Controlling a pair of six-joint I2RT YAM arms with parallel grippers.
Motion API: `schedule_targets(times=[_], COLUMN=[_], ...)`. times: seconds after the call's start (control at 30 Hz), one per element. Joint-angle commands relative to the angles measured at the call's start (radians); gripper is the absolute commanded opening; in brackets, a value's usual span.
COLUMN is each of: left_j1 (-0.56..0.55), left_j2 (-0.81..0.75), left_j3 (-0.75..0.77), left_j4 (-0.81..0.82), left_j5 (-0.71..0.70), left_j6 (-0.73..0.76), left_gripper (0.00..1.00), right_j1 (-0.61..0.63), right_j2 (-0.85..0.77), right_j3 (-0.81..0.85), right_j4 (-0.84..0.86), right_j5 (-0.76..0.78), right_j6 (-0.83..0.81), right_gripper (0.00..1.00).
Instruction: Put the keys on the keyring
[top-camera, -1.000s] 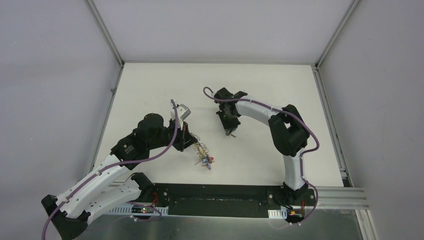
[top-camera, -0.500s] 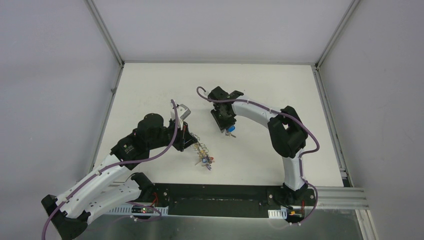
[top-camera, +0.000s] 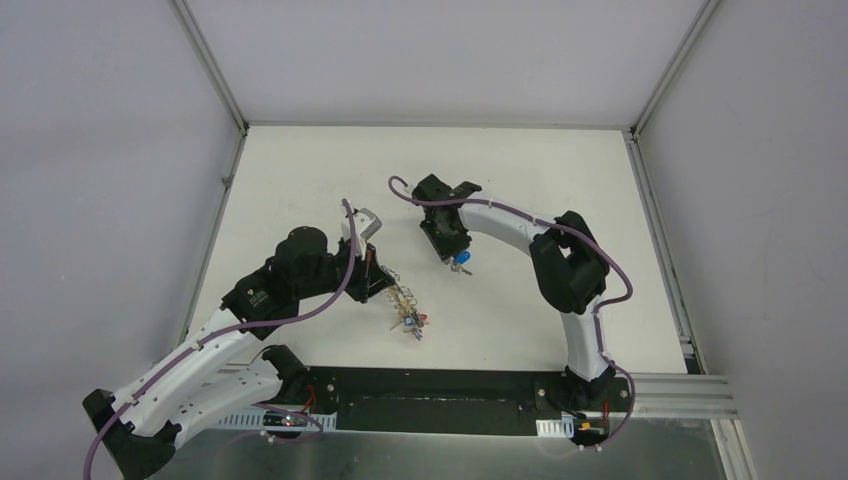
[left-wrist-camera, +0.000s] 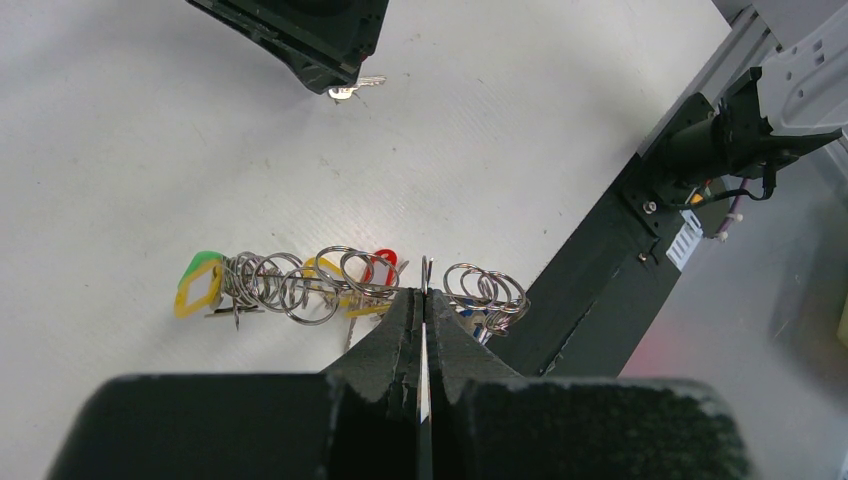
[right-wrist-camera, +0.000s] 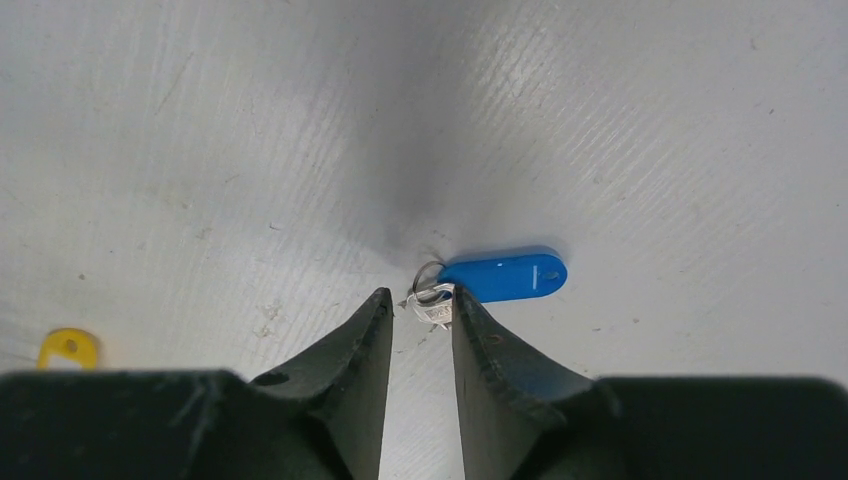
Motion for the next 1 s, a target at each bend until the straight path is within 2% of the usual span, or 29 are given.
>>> schedule_targets(times=[0.0,0.23,0.43,0.63,0.83,0.97], left_j1=[-0.012,-0.012,-0.012,-0.012,-0.012,-0.012], left_j2=[-0.003,-0.005,-0.007,-0.006,-0.004,0.0], left_j3=[0.023,0.021,0.022,0.02,0.02,0.024], left_j4=[0.054,0.052,0.052,0.051,0.051,0.051], left_j5=[-0.014,-0.015,-0.014,-0.014,-0.009,0.001], left_j6=[0.015,0.013,0.012,0.01,0.012,0.025], left_gripper=[0.0,0.0,0.0,0.0,0.0,0.0], right_j1=[0.01,0.01,0.01,0.012,0.01,-0.005], right_j2=[0.008,0.019,0.026,0.014,-0.027,-0.117], right_j3=[0.017,0.016,0.01,0.005,0.019,0.016], right_j4=[0.0,-0.001,-0.003,-0.003,-0.037,-0.061], right_j5=[0.0,0.04,0.045,0.06,0.073,0.041], right_j6=[-0.021,-0.015,-0.019,-0.022,-0.031,-0.025], right_gripper=[0.31,0.21,0.19,0.0,0.0,0.0])
